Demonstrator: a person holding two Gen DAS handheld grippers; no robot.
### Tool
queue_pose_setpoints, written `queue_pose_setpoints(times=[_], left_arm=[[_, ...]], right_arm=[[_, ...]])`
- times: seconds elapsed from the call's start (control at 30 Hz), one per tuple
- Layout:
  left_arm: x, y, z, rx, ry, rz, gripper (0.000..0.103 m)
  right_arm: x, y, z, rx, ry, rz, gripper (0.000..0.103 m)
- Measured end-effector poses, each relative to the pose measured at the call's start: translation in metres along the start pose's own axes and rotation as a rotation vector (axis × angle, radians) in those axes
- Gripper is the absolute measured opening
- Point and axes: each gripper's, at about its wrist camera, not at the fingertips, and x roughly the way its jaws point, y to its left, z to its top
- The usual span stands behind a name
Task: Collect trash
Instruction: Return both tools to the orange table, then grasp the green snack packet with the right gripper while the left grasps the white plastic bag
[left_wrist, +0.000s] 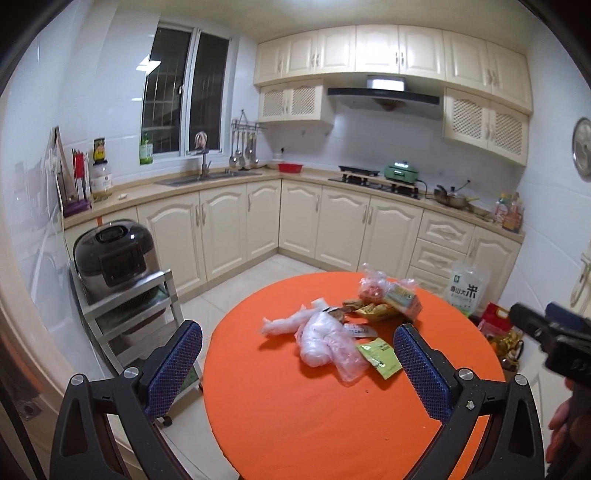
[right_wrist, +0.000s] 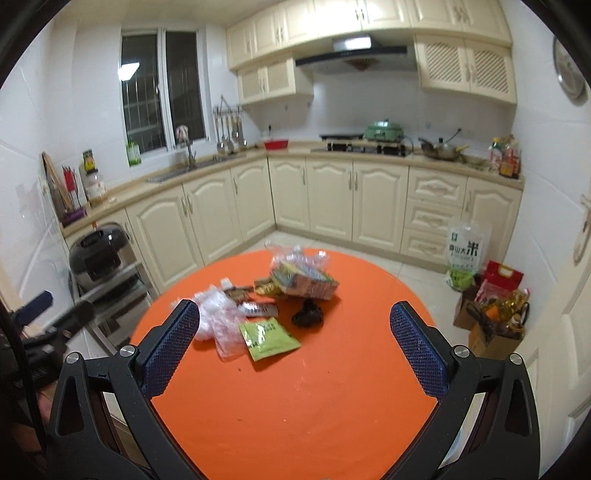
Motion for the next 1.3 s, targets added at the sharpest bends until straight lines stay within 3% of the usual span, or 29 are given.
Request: queue_pose_setpoints(times=[0.2,0.57,0.87,1.07,1.13,1.27,1.3], left_arm=[[0.046,0.006,0.033,0.017,0.063,-0.006,0.102],[0.172,0.008,0.039,0.026,0.223,-0.006,0.102],[0.253,-0.004,0.055,0.052,0.290,-0.006,0.102],[0.297,-0.011,0.064,0.062,0.317,-0.008,0.102],[0.308,-0.014,0.065,0.068,0.326,-0.009,0.102],[0.330,-0.021,0.063,0.080,0.341,-0.017,0.102],[0.335,-0.023,0.063,0.084,0.343,-0.020,0.102]], right_arm=[[0.049,0.001,-0.014,-0.040,0.113,0.007,0.103],[0.159,0.013,-0.045,-0.085,0.322,0.067,0.101],[0.217,0.018,-0.058,-0.105,0.410,0.075,0.098],[0.230,0.026,-0.062,-0.161,0.394,0.062,0.079],[0.228,0.025,-0.062,-0.163,0.381,0.071,0.063],[0.225,0.020,-0.062,-0.171,0.371,0.076,0.050],[0.223,0.018,-0.062,-0.169,0.370,0.083,0.041]])
